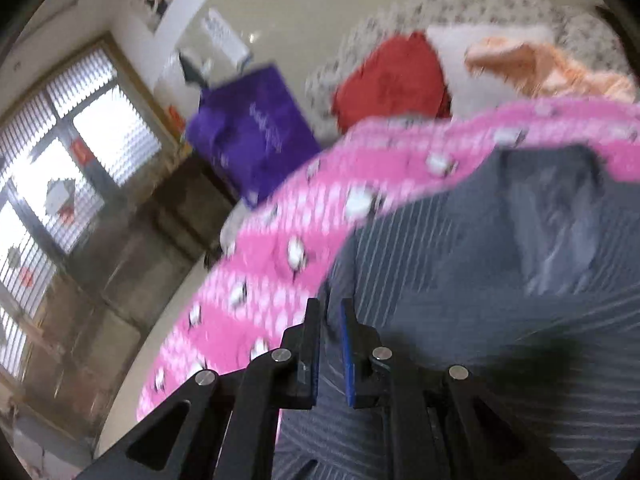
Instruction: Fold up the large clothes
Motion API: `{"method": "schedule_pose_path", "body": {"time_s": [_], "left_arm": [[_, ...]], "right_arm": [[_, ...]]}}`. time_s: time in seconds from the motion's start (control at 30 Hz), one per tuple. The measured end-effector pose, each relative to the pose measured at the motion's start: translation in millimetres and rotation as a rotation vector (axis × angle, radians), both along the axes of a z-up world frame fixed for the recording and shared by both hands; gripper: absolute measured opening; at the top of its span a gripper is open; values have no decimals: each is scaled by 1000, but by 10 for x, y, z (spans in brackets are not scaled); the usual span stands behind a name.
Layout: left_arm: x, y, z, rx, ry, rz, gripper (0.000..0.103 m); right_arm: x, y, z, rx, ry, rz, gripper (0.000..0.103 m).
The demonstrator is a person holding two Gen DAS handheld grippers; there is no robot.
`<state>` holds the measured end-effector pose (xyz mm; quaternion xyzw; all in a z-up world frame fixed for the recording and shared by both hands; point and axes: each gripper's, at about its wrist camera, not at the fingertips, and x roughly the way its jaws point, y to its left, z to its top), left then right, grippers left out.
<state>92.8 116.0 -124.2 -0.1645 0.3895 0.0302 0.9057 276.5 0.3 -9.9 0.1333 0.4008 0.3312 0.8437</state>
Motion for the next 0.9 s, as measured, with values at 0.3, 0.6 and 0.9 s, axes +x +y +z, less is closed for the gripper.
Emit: {"method": "schedule_pose_path", "body": {"time_s": [0.3, 0.6, 0.9], "left_arm": [[1, 7, -4, -14, -1, -1, 86], [294, 70, 519, 45, -29, -3, 86], [1813, -142, 471, -205, 170, -286, 86]], "right_arm": [[-416, -400, -78, -18, 51, 70, 64], [-736, -2186, 136, -127, -38, -219, 65], [-1108, -2429, -441, -199, -58, -235, 65]]}}
